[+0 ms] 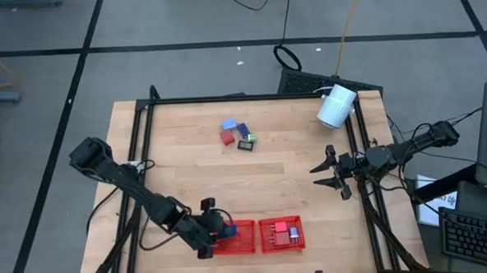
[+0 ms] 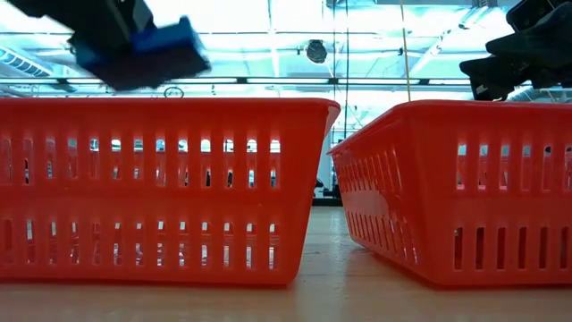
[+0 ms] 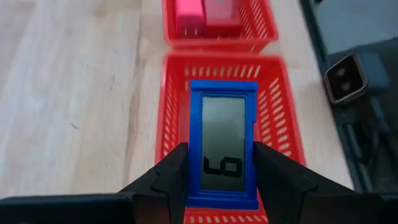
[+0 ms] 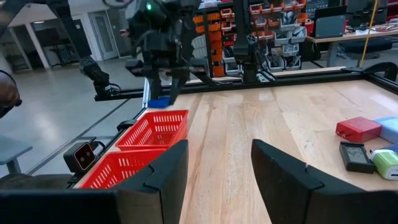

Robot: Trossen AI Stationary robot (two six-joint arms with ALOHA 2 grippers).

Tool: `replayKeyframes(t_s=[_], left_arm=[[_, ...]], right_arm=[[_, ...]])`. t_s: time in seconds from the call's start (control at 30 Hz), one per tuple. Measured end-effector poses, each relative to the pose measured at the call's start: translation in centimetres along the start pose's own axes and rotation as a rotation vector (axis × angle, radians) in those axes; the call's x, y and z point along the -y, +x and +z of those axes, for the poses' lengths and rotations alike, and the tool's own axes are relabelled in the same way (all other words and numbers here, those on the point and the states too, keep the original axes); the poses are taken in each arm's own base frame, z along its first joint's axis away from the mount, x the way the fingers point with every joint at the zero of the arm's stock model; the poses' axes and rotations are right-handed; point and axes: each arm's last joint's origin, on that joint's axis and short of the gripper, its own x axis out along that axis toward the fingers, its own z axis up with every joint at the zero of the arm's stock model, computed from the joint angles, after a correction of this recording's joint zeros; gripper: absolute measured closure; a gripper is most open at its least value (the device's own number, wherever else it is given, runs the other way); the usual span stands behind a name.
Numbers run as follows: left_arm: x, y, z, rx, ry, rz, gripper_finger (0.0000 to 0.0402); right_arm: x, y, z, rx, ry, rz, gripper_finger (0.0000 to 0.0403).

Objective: Pick & Place Office items
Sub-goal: Put the bottom blue digital timer into the left red bin, then put the red charger adapter into the right red bin

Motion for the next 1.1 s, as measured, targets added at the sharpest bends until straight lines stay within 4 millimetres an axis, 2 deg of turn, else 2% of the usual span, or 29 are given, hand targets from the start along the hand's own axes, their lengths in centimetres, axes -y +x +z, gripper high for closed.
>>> replayKeyframes(t_s=[0.4, 0.53, 0.77, 1.1], left_arm=[[0.0, 2.5, -1.4, -0.08, -0.03, 0.024, 0.0245], [0.0, 2.6, -1.5, -0.085, -0.032, 0.026, 0.0233], [0.0, 2.6, -1.5, -0.088, -0.038, 0.019, 0.0241], [0.0, 2.6, -1.5, -0.086, -0.076, 0.015, 0.0179]], right_arm=[[0.0, 0.0, 0.1, 0.005, 0.001, 0.0, 0.0236], [0.0, 0.0, 0.1, 0.005, 0.001, 0.001, 0.0236], [0.0, 0.0, 0.1, 0.005, 0.0, 0.0, 0.0236], [0.0, 0.0, 0.1, 0.004, 0.0, 0.001, 0.0236]])
